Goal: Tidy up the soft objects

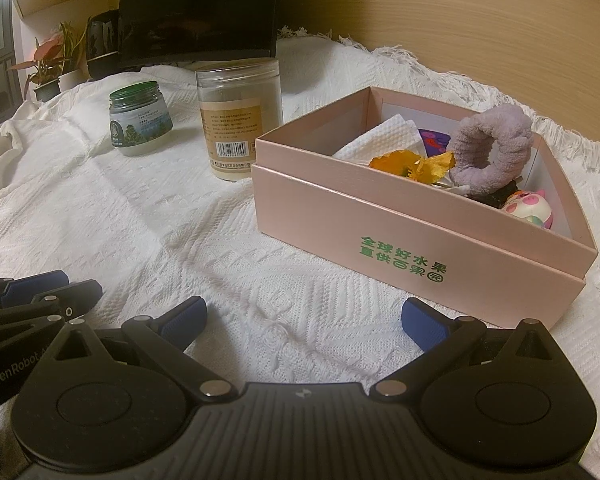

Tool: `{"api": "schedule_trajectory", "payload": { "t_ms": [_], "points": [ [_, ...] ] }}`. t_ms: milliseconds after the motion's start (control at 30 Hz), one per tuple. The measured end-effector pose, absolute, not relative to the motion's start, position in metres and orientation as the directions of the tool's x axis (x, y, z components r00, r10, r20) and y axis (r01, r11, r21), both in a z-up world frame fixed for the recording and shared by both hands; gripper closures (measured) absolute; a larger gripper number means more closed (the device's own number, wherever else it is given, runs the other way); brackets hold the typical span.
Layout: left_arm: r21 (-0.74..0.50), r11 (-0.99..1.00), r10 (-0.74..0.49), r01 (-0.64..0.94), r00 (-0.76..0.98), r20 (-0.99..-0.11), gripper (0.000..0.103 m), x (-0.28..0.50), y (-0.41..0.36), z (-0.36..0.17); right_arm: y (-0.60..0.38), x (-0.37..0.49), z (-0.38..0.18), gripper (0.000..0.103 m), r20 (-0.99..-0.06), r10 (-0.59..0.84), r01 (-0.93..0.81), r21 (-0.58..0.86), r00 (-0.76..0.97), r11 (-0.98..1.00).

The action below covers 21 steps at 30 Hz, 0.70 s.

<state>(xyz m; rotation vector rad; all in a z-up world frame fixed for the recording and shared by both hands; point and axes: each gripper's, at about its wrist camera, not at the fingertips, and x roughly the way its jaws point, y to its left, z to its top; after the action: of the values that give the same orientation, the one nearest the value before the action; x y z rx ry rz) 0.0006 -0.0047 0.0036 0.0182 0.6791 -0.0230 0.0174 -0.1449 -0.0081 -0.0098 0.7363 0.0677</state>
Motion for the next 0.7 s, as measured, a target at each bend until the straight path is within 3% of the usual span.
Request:
{"api": "schedule_trajectory", "payload": {
  "t_ms": [700],
  "points": [
    [0.004, 1.000, -0.016, 0.024, 0.778, -0.628, 0.072, 0.0003, -0.0052, 0.0035, -0.1448, 0.0172, -0.0079, 0.000, -0.671, 0.058, -0.064, 0.015, 0.739, 0.998]
  ]
}}
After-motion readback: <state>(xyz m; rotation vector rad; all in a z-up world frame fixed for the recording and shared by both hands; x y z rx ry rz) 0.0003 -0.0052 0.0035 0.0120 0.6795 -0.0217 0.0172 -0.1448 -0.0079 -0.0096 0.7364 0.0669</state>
